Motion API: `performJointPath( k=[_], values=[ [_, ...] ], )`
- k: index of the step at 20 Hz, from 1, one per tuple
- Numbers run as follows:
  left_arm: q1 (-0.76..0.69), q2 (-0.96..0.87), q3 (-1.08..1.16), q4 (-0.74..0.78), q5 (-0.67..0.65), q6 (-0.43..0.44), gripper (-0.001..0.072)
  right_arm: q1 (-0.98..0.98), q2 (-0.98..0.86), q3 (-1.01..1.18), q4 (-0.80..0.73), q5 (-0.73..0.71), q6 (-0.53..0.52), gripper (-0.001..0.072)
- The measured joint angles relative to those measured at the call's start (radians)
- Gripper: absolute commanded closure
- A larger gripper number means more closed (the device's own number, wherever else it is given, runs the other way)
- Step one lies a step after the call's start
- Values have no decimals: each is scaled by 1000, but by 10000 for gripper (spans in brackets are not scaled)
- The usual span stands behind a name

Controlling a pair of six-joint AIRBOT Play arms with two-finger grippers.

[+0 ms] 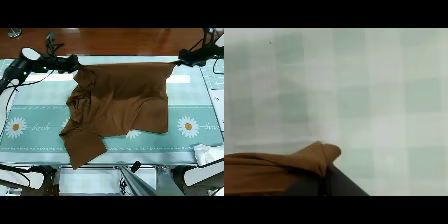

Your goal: Fold the shirts.

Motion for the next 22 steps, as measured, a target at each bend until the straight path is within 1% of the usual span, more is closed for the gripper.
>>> performJointPath(
  k=[1, 2, 3, 4, 5, 7, 8, 9, 10, 11, 12, 13, 14, 15, 16, 17, 18, 22],
  values=[
    [3, -10, 2, 15, -4, 5, 446, 0, -11, 0, -17, 6, 0, 456],
    [15, -21, 5, 19, -21, 5, 380, -5, -18, 0, -31, 21, 3, 377],
    [24, -25, 14, 21, -52, 10, 296, -7, -19, 0, -30, 44, -4, 359],
    [40, -27, 32, 5, -129, 14, 285, -7, -14, 0, -2, 85, -24, 359],
    [63, -32, 51, 16, -208, 15, 230, -11, -4, 0, -1, 126, -47, 359],
    [126, -32, 98, 94, -321, -34, 217, -35, 18, 0, -87, 203, -65, 358],
    [153, -32, 113, 121, -424, -58, 217, -46, 34, 0, -107, 243, -72, 350],
    [177, -28, 124, 151, -509, -82, 217, -57, 47, 1, -106, 281, -76, 296],
    [203, -23, 131, 180, -570, -105, 217, -73, 58, 1, -116, 322, -80, 272],
    [220, -18, 133, 226, -631, -118, 215, -89, 67, 1, -137, 356, -80, 272],
    [229, -6, 127, 247, -700, -123, 162, -107, 74, 1, -135, 398, -81, 271],
    [234, 12, 113, 250, -741, -123, 58, -121, 80, -1, -107, 441, -86, 271],
    [238, 34, 84, 265, -772, -123, 33, -135, 86, -7, -79, 474, -90, 271],
    [240, 60, 47, 300, -778, -122, 34, -152, 95, -20, -61, 502, -95, 270],
    [243, 92, -5, 301, -789, -113, 33, -166, 105, -41, -46, 518, -100, 266],
    [242, 125, -66, 299, -786, -98, 33, -176, 122, -70, -26, 525, -107, 230],
    [242, 154, -128, 302, -777, -84, 33, -186, 142, -111, 3, 531, -119, 224],
    [241, 258, -391, 315, -718, -39, 33, -230, 226, -288, 36, 483, -154, 224]
  ],
)
